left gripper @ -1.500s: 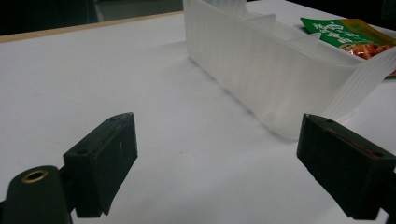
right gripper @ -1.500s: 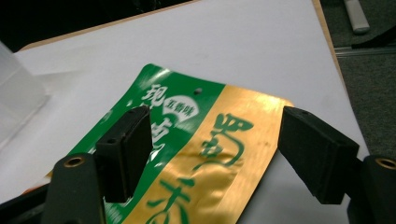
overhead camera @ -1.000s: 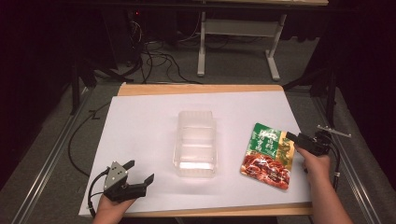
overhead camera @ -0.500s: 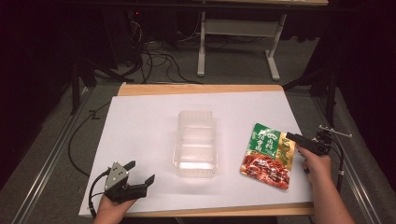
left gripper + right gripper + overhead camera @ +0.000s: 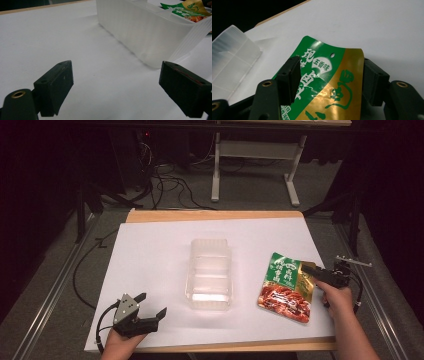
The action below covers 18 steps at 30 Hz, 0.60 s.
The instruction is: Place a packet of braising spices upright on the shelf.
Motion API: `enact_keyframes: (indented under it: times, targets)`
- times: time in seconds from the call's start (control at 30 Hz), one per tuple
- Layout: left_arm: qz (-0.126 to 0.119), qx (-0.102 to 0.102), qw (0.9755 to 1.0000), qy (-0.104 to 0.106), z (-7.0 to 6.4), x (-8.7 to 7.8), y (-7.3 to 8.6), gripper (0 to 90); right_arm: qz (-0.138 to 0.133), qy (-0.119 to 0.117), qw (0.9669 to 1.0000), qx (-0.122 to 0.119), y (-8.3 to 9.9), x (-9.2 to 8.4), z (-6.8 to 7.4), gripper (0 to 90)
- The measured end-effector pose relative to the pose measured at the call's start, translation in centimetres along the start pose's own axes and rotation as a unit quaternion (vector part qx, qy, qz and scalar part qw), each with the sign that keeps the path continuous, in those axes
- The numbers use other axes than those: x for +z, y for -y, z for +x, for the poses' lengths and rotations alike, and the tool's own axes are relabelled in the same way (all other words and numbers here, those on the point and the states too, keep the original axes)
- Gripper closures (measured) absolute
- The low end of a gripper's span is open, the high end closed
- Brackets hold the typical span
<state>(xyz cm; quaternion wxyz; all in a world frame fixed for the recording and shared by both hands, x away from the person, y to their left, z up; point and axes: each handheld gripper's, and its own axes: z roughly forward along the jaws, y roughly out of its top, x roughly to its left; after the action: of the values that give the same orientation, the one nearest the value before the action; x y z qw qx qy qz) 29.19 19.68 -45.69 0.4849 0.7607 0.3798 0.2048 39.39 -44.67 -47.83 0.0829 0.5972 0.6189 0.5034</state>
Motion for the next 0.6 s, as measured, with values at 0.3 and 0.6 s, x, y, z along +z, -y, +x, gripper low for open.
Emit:
enact_keyframes:
  times: [0.3,0.6]
  targets:
    - [0.005,0.007,1.0000,0.004,-0.13,0.11,0.05,13.0,0.025,0.018,0.9995,-0.008,0.01,0.71,0.39,33.1]
    - [0.006,0.012,0.9999,0.010,-0.28,0.22,0.05,13.3,0.037,0.007,0.9988,-0.031,0.28,0.66,0.95,39.2]
